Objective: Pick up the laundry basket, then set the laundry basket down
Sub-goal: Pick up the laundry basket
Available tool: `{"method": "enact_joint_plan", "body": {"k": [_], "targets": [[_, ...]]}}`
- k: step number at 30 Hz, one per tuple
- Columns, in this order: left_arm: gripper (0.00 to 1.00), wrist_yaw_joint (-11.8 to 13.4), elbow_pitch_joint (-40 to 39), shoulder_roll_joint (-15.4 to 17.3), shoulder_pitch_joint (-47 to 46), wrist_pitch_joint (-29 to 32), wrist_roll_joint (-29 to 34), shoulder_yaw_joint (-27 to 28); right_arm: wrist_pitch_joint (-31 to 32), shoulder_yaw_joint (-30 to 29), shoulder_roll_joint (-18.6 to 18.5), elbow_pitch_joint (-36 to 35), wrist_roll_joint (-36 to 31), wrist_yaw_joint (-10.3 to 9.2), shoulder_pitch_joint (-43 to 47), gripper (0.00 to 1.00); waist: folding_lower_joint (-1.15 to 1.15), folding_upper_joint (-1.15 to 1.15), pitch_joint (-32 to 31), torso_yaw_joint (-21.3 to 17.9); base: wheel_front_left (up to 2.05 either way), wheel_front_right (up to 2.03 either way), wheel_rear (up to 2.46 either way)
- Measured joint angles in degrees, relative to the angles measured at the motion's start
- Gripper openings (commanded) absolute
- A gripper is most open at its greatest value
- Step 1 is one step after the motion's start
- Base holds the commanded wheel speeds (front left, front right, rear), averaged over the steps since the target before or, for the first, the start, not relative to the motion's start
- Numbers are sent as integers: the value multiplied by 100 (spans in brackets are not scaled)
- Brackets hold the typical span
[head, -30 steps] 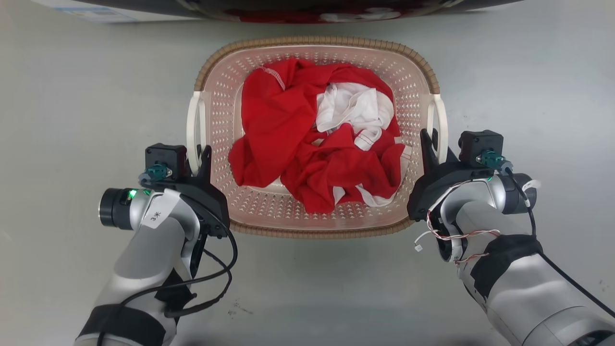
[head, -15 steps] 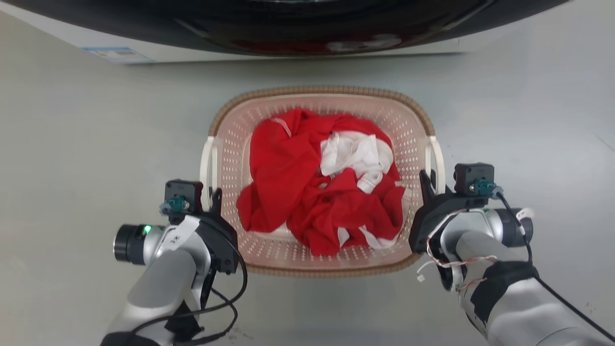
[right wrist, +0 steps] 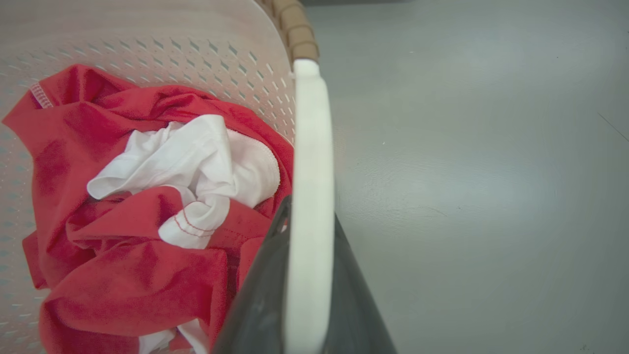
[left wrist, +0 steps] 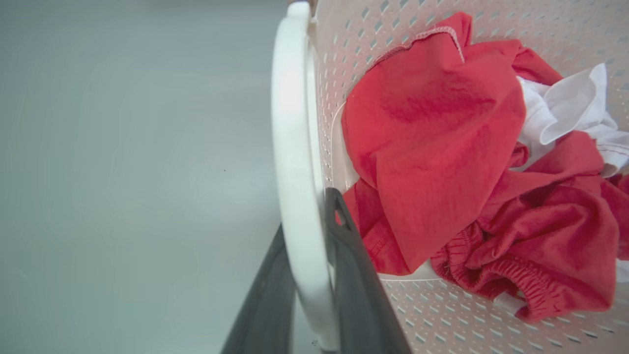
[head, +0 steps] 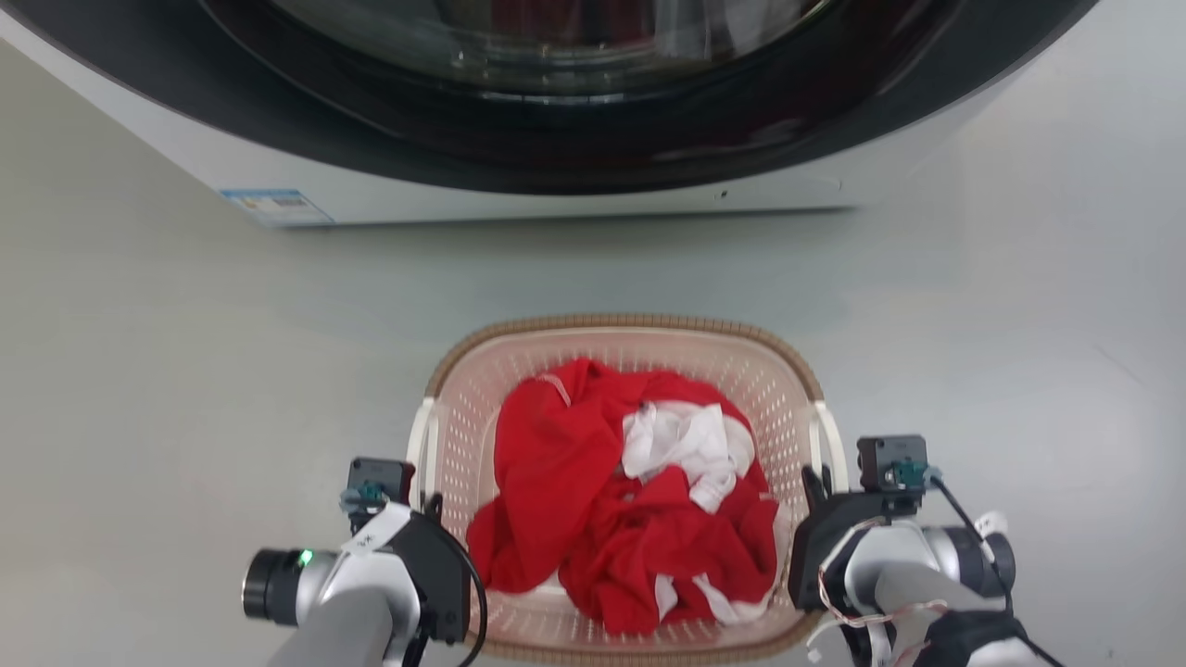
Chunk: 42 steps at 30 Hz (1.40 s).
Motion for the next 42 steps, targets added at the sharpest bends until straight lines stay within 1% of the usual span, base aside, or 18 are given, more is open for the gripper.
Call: {"method": "enact_joint_plan", "body": {"k": [3, 4, 11, 14, 31, 36, 42], "targets": [[0, 11, -5, 1, 192, 68, -74, -91, 71, 82, 0, -11, 87, 0, 207, 0, 1, 0, -236, 1, 0, 0, 0], [0, 48, -5, 2, 314, 110, -92, -167, 102, 137, 0, -25, 142, 0, 330, 0, 0, 0, -396, 3, 0, 0, 0], [0, 52, 19, 23, 686, 255, -201, -345, 274, 333, -3, -122, 403, -5, 737, 0, 0, 0, -977, 24, 0, 0, 0], [0, 52, 54, 33, 857, 305, -350, -396, 332, 423, -5, -204, 506, -22, 958, 0, 0, 0, -1230, 36, 0, 0, 0], [0, 51, 219, 55, 1860, 506, -493, -709, 567, 891, -8, -399, 1076, -48, 2052, 0, 0, -1, -2584, 77, 0, 0, 0], [0, 51, 215, 64, 1953, 530, -547, -743, 600, 964, -8, -402, 1154, -48, 2118, 0, 0, -1, -2894, 78, 0, 0, 0], [0, 51, 220, 74, 1959, 530, -554, -759, 601, 1034, -8, -400, 1223, -48, 2111, 0, 0, 0, -3052, 71, 0, 0, 0]]}}
